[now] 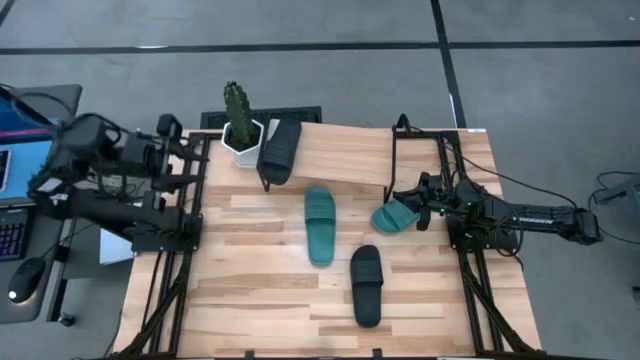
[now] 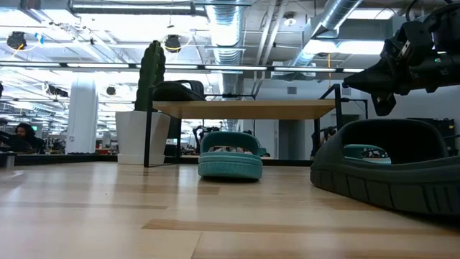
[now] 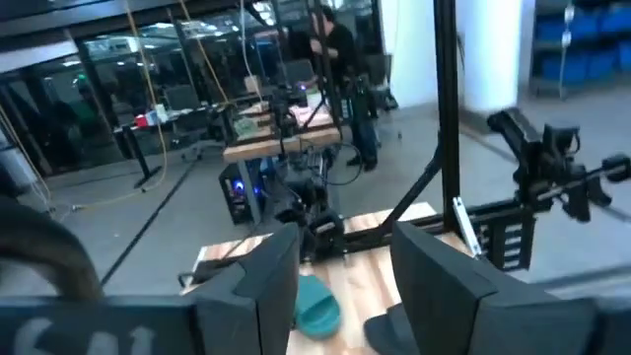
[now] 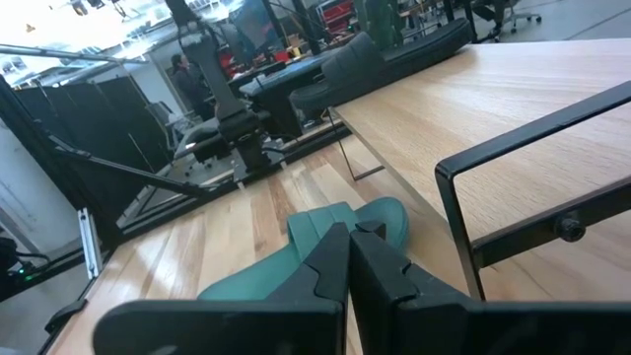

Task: Pick and place slides into the shelf
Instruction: Put the black slides on the shelf

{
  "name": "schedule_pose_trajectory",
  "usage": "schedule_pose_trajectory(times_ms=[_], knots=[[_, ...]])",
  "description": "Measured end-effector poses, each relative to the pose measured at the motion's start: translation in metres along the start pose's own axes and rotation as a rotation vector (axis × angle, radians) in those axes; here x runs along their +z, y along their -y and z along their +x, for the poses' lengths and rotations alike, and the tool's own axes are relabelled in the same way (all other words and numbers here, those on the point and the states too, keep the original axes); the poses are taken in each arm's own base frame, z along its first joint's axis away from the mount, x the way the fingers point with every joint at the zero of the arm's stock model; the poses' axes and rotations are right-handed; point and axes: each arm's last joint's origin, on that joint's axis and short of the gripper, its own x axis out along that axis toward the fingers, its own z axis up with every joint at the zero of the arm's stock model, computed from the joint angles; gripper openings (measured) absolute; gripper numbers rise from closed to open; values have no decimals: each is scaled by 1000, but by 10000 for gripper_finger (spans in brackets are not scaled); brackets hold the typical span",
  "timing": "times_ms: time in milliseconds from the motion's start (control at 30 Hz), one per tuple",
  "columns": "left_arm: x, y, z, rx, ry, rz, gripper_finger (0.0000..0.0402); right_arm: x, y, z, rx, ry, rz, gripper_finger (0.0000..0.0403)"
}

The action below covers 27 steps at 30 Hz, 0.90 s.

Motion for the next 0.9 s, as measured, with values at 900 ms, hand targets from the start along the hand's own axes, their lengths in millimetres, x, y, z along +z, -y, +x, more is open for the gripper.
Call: schedule_pose_trajectory(times_ms=[900], knots=[[-191, 32, -2, -42, 212, -297, 151, 0, 0, 0, 0, 0, 0, 0]])
